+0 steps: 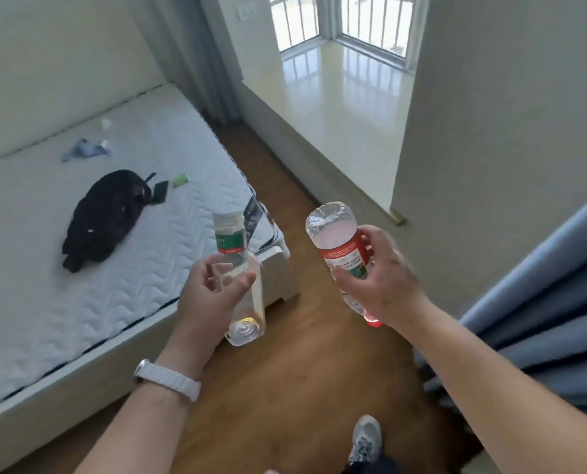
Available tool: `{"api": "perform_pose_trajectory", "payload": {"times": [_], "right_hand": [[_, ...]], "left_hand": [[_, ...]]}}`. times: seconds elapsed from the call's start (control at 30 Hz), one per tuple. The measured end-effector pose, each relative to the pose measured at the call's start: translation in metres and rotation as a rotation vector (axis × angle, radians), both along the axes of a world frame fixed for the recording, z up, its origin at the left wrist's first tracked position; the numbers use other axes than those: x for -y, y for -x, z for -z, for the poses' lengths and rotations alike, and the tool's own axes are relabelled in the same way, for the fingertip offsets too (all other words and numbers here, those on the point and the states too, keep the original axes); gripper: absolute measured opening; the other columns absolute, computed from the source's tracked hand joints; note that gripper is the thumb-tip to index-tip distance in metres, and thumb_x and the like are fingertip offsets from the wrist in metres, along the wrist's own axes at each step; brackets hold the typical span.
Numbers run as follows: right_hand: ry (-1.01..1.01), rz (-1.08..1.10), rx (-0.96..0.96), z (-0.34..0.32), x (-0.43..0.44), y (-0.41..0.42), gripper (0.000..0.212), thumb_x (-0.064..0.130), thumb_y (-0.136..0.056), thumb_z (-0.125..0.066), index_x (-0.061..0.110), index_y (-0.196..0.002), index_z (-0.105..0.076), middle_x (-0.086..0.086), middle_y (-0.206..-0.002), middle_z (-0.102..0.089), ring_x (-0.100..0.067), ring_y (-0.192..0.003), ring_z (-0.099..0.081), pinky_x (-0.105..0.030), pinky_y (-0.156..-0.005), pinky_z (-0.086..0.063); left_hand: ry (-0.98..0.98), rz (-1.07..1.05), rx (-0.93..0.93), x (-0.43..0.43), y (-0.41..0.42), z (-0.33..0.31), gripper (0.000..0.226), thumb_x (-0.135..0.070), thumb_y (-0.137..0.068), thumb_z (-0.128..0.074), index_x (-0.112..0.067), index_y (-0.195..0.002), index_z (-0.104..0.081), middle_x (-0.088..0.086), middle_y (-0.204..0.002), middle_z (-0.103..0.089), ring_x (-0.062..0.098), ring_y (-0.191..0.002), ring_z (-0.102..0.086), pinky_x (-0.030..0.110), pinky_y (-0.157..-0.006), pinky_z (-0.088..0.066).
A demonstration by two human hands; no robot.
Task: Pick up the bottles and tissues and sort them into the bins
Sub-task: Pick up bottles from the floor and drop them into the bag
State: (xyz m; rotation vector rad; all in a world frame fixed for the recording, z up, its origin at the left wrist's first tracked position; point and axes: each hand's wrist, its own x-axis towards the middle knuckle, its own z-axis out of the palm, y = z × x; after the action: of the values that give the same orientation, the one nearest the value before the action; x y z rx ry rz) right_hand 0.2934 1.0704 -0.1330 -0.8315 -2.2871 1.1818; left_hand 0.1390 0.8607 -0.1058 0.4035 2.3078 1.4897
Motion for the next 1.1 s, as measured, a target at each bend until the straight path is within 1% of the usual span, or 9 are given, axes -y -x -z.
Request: {"api": "perform_pose_trajectory", "payload": {"times": [0.1,0.17,0.3,0.43,0.5,0.63,0.77,0.9,1.1], "right_hand": [[0.02,-0.158,0.009,0.004,0.044,0.03,0.06,0.044,-0.071,-0.07,0.033,-0.124,-0.046,0.013,-0.112,-0.053,-0.006,-0.101,-0.054,-0.029,-0.085,-0.048],[0.026,-0.247,0.031,0.008,0.08,0.046,0.06,0.044,-0.07,-0.07,0.037,-0.123,-0.044,0.015,-0.112,-0.052,-0.005,-0.102,-0.053,-0.03,-0.086,-0.048],[0.019,-0.415,0.086,0.014,0.164,0.073,0.06,0.041,-0.073,-0.073,0.038,-0.125,-0.042,0.017,-0.113,-0.05,-0.005,-0.104,-0.052,-0.03,-0.086,-0.049],[-0.035,-0.566,0.12,0.007,0.259,0.106,0.062,0.039,-0.074,-0.074,0.033,-0.128,-0.044,0.016,-0.111,-0.047,-0.008,-0.106,-0.051,-0.027,-0.086,-0.043],[-0.058,-0.609,0.116,-0.001,0.307,0.12,0.061,0.039,-0.074,-0.074,0.033,-0.127,-0.044,0.017,-0.109,-0.046,-0.007,-0.104,-0.05,-0.024,-0.083,-0.039],[-0.104,-0.679,0.102,-0.012,0.391,0.141,0.059,0.041,-0.074,-0.074,0.034,-0.126,-0.045,0.018,-0.108,-0.048,-0.004,-0.099,-0.048,-0.023,-0.078,-0.037],[-0.13,-0.763,0.091,-0.016,0.466,0.147,0.058,0.041,-0.074,-0.075,0.034,-0.123,-0.046,0.017,-0.109,-0.051,-0.003,-0.098,-0.049,-0.02,-0.071,-0.036],[-0.186,-0.9,0.103,-0.026,0.528,0.154,0.058,0.043,-0.075,-0.074,0.034,-0.123,-0.044,0.016,-0.109,-0.049,-0.006,-0.097,-0.05,-0.025,-0.073,-0.037],[-0.226,-1.101,0.059,-0.041,0.606,0.178,0.06,0.044,-0.074,-0.073,0.03,-0.125,-0.046,0.015,-0.111,-0.049,-0.005,-0.098,-0.049,-0.026,-0.076,-0.039]], "left_hand": [[0.001,-0.157,-0.026,0.057,0.003,0.003,0.051,-0.033,-0.08,-0.077,-0.026,-0.125,-0.051,-0.005,-0.117,-0.059,0.012,-0.104,-0.06,0.031,-0.083,-0.05],[-0.04,-0.231,0.012,0.098,0.0,0.005,0.049,-0.028,-0.081,-0.076,-0.024,-0.123,-0.053,-0.004,-0.115,-0.061,0.009,-0.101,-0.061,0.025,-0.076,-0.049],[-0.028,-0.375,0.016,0.195,-0.013,0.009,0.049,-0.044,-0.07,-0.083,-0.034,-0.112,-0.06,-0.006,-0.113,-0.063,0.01,-0.102,-0.063,0.031,-0.082,-0.05],[-0.01,-0.547,-0.034,0.298,-0.026,0.005,0.045,-0.038,-0.074,-0.082,-0.032,-0.113,-0.061,-0.009,-0.111,-0.064,0.006,-0.098,-0.065,0.03,-0.082,-0.052],[-0.018,-0.601,-0.067,0.352,-0.029,0.002,0.042,-0.035,-0.074,-0.082,-0.033,-0.111,-0.062,-0.008,-0.11,-0.065,0.004,-0.096,-0.066,0.031,-0.083,-0.052],[-0.041,-0.69,-0.097,0.441,-0.03,0.005,0.043,-0.035,-0.075,-0.082,-0.033,-0.112,-0.06,-0.008,-0.108,-0.064,0.005,-0.098,-0.065,0.033,-0.087,-0.052],[-0.067,-0.776,-0.1,0.509,-0.042,0.012,0.044,-0.043,-0.073,-0.08,-0.041,-0.11,-0.056,-0.012,-0.109,-0.063,-0.007,-0.092,-0.06,0.027,-0.082,-0.05],[-0.098,-0.892,-0.111,0.564,-0.063,0.016,0.051,-0.057,-0.067,-0.076,-0.047,-0.111,-0.054,-0.015,-0.112,-0.063,-0.005,-0.096,-0.061,0.026,-0.08,-0.049],[-0.104,-1.088,-0.136,0.619,-0.092,0.013,0.047,-0.044,-0.076,-0.079,-0.044,-0.114,-0.052,-0.019,-0.107,-0.063,-0.01,-0.094,-0.059,0.021,-0.075,-0.046]]}}
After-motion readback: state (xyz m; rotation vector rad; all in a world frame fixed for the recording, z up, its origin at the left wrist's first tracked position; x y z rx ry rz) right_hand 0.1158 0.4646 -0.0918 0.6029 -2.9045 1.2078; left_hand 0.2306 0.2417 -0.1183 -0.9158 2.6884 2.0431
